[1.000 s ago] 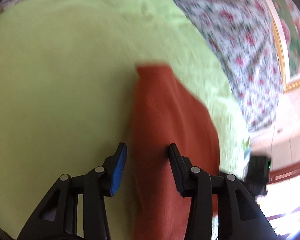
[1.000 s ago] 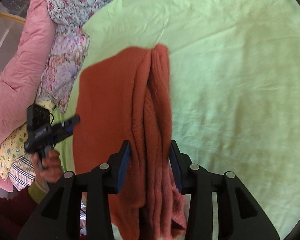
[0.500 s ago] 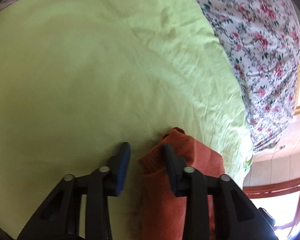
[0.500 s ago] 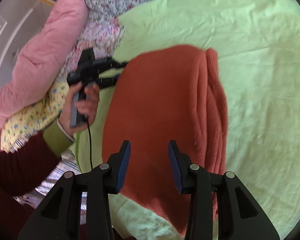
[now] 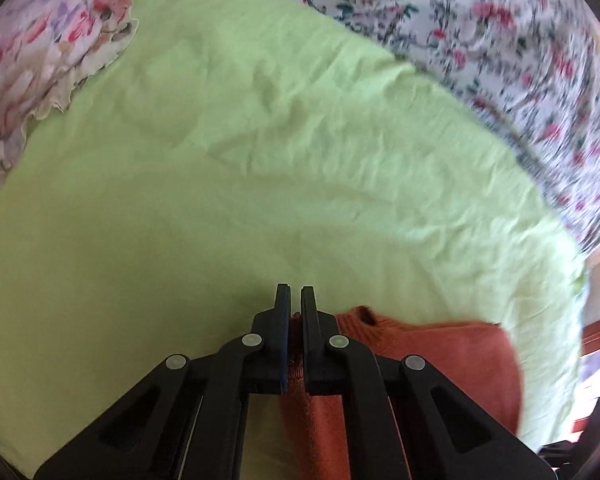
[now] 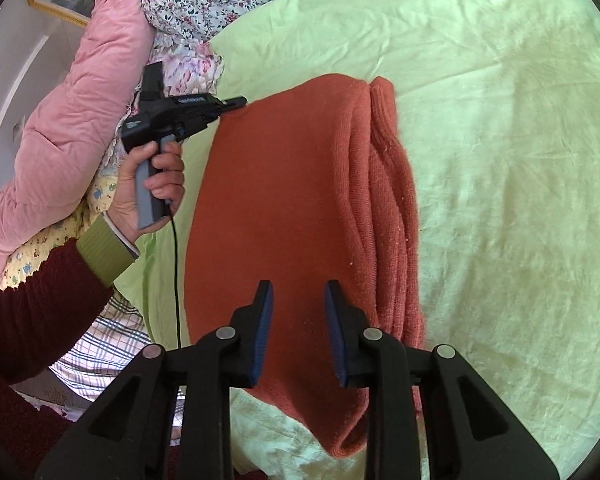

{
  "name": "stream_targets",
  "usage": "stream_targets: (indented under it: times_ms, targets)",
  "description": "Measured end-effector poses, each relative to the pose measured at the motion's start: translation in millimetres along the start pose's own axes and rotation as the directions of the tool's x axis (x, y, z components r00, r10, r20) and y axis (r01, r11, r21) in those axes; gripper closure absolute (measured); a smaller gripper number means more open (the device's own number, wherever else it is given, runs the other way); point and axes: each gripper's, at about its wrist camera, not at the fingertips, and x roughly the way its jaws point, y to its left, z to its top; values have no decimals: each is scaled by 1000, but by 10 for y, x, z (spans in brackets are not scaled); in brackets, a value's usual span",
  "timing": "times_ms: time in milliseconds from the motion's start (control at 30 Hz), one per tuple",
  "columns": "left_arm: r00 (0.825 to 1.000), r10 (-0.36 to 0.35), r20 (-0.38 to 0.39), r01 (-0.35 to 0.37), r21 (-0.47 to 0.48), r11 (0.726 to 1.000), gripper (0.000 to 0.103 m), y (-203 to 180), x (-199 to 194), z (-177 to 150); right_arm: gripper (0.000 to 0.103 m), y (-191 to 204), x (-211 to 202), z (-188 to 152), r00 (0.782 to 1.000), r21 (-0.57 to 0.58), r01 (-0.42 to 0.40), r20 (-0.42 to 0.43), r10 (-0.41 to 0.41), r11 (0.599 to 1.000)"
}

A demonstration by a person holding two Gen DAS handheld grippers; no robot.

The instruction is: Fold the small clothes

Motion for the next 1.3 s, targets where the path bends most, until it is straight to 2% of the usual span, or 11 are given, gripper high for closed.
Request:
stream_targets:
  times_ms: [67, 133, 233, 267, 300, 367, 733, 900, 1033, 1167, 1300]
  targets:
    - [1000, 14, -5, -14, -14, 1000, 99, 9, 22, -25, 75, 41, -31, -8, 1000, -3, 2, 3, -2, 1000]
    - [999, -36, -18, 35, -57, 998, 98, 41, -36, -58, 75, 73, -73, -20, 1000, 6, 8, 8, -8, 1000]
    - [999, -38, 12, 38, -47, 998, 89, -14, -293, -179, 75, 52, -141, -15, 999, 30, 15, 30, -16, 999]
    - [999, -34, 17, 34, -39, 999, 82, -31, -373, -234, 75, 43, -162, -18, 999, 35, 20, 38, -21, 999]
    - [999, -36, 19, 36, -33, 999, 68, -51, -480, -320, 75, 29, -191, -25, 998, 40, 26, 48, -28, 999]
    - [999, -30, 27, 31, -23, 999, 58, -104, -664, -500, 75, 17, -235, -41, 997, 43, 39, 66, -42, 998]
    - [996, -26, -85, 29, 34, 999, 44, -305, -1364, -2110, 75, 69, -208, -72, 994, 50, 75, 72, -78, 996]
    - [983, -71, -167, 84, 74, 994, 40, -521, -1436, -2784, 74, 81, -263, -231, 993, 70, 91, 74, -96, 993]
    - [986, -5, -165, 28, 139, 990, 39, -756, -1359, -3113, 74, 73, -310, -370, 993, 86, 92, 61, -98, 992]
    - [989, 104, -105, -84, 179, 980, 34, -926, -1215, -3259, 74, 88, -313, -491, 993, 76, 112, 37, -115, 991]
    - [983, 171, -71, -159, 156, 975, 34, -971, -1101, -3303, 73, 80, -291, -563, 993, 69, 118, 18, -120, 991]
